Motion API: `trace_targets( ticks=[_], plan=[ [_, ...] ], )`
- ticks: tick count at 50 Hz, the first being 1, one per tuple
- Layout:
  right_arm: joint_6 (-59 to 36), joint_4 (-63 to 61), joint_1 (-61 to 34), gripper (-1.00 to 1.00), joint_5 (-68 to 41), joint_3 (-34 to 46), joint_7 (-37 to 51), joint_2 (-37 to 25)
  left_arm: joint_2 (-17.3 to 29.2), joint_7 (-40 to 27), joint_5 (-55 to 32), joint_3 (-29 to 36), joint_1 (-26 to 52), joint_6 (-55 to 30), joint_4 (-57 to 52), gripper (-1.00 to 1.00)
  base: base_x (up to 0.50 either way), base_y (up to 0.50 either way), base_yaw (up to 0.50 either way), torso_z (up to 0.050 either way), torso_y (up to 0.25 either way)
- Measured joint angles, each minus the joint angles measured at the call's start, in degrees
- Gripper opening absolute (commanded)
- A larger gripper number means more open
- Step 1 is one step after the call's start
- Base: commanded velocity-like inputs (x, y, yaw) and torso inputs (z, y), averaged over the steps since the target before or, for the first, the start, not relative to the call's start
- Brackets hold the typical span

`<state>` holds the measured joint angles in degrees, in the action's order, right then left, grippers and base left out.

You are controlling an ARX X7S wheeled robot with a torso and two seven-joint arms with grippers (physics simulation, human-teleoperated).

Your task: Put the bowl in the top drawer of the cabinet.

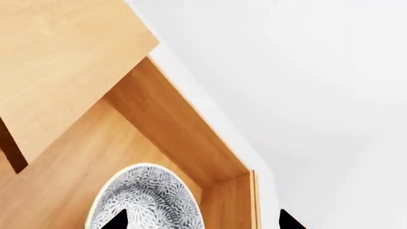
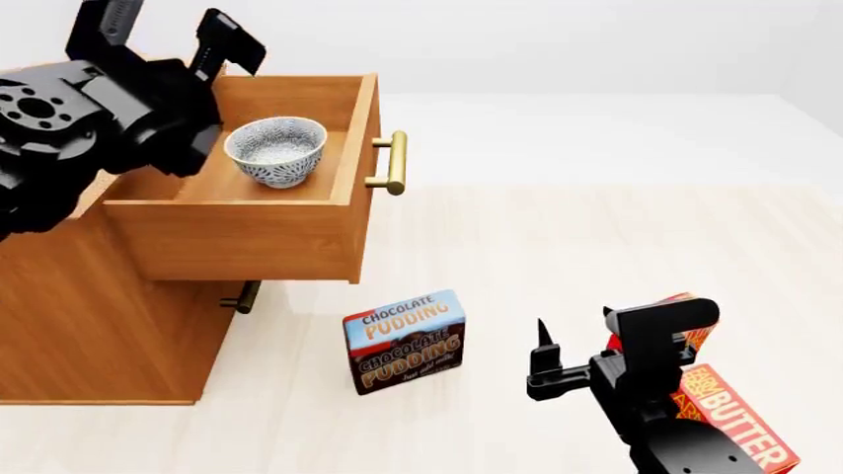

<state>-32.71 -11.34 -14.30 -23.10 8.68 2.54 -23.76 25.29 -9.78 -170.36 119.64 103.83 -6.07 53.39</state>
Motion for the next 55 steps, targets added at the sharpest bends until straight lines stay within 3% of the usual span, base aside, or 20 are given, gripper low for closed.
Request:
trace_targets(
  ticks=[25,33,41,55],
  plan=[
    [-0.80,-5.34,0.85,1.00,-2.07,-3.05,3.02,0.15,15.92,10.43,11.95,-4.14,8.35,15.21,-38.17,1.00,0.00,0.00,0.00,0.000,0.000],
    [-2.52,-13.78,1.53,1.00,-2.53,-5.17,6.56,-0.65,23.63,13.38,25.55,-3.22,8.79,23.72,-55.47,1.00,0.00,0.00,0.00,0.000,0.000],
    [-5.24,-23.75,2.09,1.00,-4.95,-8.29,9.56,-1.70,31.15,12.16,43.22,-1.02,7.34,33.06,-70.16,1.00,0.00,0.00,0.00,0.000,0.000],
    [-5.11,-39.63,5.98,1.00,-9.93,-14.16,14.81,-3.82,41.73,9.80,69.49,2.85,-0.67,47.37,-85.62,1.00,0.00,0.00,0.00,0.000,0.000]
  ],
)
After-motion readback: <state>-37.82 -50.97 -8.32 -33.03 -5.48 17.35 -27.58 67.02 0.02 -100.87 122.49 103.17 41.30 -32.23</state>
